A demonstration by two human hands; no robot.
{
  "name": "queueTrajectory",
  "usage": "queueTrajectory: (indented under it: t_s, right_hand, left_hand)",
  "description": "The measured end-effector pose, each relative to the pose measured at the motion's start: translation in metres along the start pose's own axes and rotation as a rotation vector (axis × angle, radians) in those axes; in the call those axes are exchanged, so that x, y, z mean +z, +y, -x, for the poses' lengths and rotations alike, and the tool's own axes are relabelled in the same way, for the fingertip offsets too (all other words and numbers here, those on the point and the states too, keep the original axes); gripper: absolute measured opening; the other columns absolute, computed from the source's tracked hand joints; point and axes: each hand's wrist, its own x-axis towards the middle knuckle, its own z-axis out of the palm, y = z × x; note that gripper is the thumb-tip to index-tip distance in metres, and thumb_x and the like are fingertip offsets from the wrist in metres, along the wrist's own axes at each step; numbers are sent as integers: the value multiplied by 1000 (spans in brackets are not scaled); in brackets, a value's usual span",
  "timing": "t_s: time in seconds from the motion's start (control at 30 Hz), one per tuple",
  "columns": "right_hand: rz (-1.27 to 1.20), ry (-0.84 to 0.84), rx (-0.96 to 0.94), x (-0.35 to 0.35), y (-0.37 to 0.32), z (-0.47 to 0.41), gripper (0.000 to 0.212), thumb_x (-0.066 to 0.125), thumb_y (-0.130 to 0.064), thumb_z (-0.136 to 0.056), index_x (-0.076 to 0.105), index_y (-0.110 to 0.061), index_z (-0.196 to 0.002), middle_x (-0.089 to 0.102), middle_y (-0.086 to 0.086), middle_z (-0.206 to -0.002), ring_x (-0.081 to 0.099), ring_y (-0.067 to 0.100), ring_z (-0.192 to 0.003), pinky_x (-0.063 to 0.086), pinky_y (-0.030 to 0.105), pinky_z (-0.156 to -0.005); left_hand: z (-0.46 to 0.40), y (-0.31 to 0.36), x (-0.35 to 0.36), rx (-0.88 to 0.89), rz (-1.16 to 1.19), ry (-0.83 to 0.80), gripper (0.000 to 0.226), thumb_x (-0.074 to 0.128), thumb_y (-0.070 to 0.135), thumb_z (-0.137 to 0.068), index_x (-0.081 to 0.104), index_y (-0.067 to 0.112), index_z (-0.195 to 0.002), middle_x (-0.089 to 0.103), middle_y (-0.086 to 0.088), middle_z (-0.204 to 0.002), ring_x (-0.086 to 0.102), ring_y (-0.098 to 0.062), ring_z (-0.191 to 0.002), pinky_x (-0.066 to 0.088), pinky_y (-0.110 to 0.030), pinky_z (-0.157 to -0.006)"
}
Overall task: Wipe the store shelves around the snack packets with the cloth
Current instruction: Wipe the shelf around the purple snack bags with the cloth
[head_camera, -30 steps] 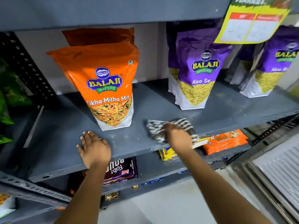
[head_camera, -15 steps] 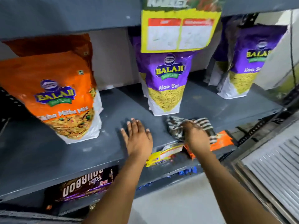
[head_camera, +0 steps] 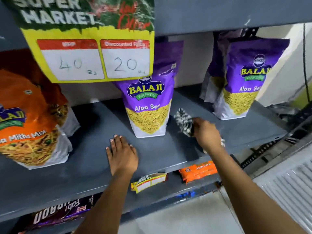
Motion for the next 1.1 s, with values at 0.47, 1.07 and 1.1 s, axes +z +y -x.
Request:
queueTrajectory:
  t_s: [0.47, 1.07, 1.1]
  right_hand:
    - [199, -318, -90, 52, -14, -148, 49, 35, -38, -93, 34, -23, -140, 31, 5, -153, 29, 30, -139, 26, 52, -112]
    - [124, 72, -102, 14, 64, 36, 27, 57, -18, -86, 68, -15, -110, 70, 13, -117, 60, 35, -111, 48, 44, -88]
    - [134, 134, -84, 14, 65, 45, 20, 57, -17, -84, 71, -10, -96, 75, 18, -96, 65, 39, -94, 51, 44, -76]
  left_hand:
    - [-8, -4, 8, 7, -61, -23, 63, 5, 31, -90, 8, 6, -147, 4, -11, -158, 2, -27, -145, 3, -43, -118]
    - [2, -1, -1, 20, -8, -44, 55, 23, 24, -98, 12, 1, -146, 9, -15, -157, 5, -28, -144, 5, -44, -118]
    - [2, 0, -2, 25, -5, -45, 55, 23, 24, -98, 12, 1, -146, 9, -15, -157, 5, -29, -144, 5, -44, -118]
